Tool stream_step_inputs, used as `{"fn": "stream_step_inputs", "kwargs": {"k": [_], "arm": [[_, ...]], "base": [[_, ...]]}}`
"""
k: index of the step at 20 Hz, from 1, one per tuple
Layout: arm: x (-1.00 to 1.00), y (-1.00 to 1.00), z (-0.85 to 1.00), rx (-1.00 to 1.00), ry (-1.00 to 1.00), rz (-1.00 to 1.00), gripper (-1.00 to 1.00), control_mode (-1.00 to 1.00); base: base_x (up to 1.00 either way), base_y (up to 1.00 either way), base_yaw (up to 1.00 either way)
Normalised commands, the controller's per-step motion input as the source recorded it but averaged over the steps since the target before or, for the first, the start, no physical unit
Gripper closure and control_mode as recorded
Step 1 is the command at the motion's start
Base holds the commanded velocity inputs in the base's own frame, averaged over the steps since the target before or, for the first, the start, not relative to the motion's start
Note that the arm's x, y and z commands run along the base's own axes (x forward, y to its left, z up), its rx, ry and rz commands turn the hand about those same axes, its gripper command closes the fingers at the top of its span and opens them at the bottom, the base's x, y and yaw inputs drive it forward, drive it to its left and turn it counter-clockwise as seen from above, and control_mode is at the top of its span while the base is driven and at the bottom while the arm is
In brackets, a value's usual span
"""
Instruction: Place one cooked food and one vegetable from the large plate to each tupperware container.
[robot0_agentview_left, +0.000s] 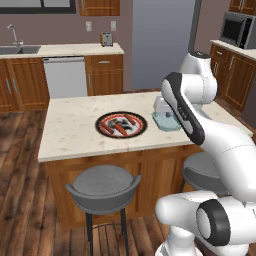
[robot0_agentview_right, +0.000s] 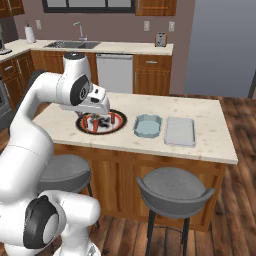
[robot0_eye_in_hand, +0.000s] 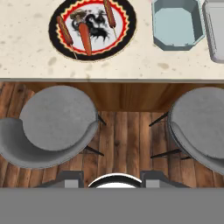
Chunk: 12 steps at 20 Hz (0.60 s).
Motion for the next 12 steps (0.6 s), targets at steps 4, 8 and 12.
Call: {"fn": "stream_step_inputs", "kwargs": {"k": [4, 8, 12], "arm": [[-0.16, 0.0, 0.0, 0.0, 0.01, 0.0, -1.0, -1.0], [-0.44, 0.0, 0.0, 0.0, -0.01, 0.0, -1.0, -1.0], [-0.72, 0.0, 0.01, 0.0, -0.08, 0.0, -1.0, -1.0]], "base": [[0.0, 0.0, 0.0], [0.0, 0.0, 0.0], [0.0, 0.0, 0.0]]}}
